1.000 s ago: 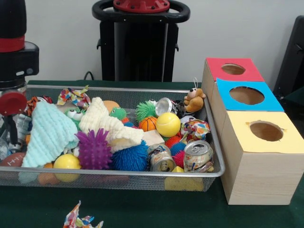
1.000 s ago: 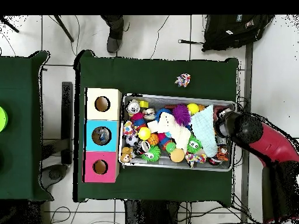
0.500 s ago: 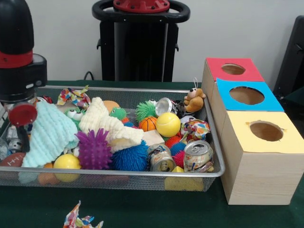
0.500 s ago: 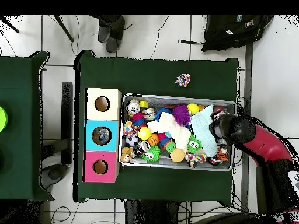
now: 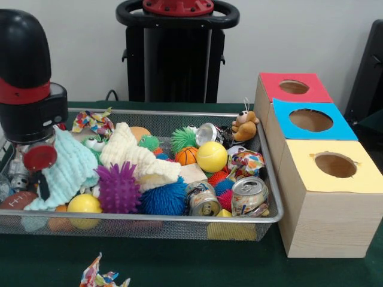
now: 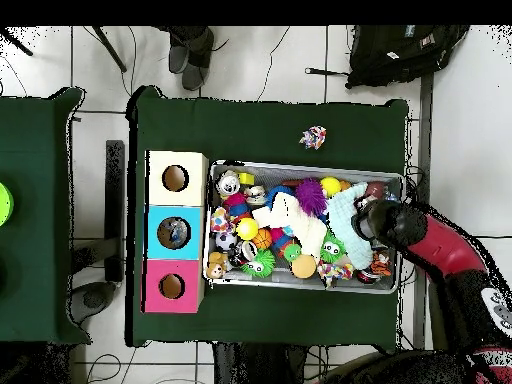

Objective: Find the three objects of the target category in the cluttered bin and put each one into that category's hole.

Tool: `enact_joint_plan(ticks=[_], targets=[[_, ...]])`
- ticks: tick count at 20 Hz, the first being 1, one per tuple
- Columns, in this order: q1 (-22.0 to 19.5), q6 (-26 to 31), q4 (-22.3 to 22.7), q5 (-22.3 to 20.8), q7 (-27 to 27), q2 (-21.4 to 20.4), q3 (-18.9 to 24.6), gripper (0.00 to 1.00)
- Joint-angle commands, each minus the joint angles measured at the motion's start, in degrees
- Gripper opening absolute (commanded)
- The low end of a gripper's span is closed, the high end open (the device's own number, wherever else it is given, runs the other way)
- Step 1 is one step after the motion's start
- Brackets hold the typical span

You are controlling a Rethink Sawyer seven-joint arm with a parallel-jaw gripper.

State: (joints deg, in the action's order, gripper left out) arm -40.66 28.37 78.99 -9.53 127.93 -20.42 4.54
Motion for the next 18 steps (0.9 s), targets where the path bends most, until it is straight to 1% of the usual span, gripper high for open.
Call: enact_joint_plan(ticks=[1,3,7,12,13,15,18], targets=[[-0.64,-0.87,-5.33,-1.84,-3.82,2.44,4.61,1.0],[-0.83,-0.19,-6.75,-1.9,-4.28,2.67,4.46,1.0],[-1.53,3.03,-9.75,-2.19,-6.45,1.49,4.09,1.0],[-2.12,8.2,-12.93,-2.33,-10.3,-1.23,4.68,1.0],[-1.98,7.6,-13.52,-2.8,-10.71,-1.6,4.65,1.0],[-1.57,8.47,-14.22,-2.54,-10.42,-2.39,4.65,1.0],[-1.48,10.1,-14.82,-2.02,-9.58,-1.53,5.46,1.0]])
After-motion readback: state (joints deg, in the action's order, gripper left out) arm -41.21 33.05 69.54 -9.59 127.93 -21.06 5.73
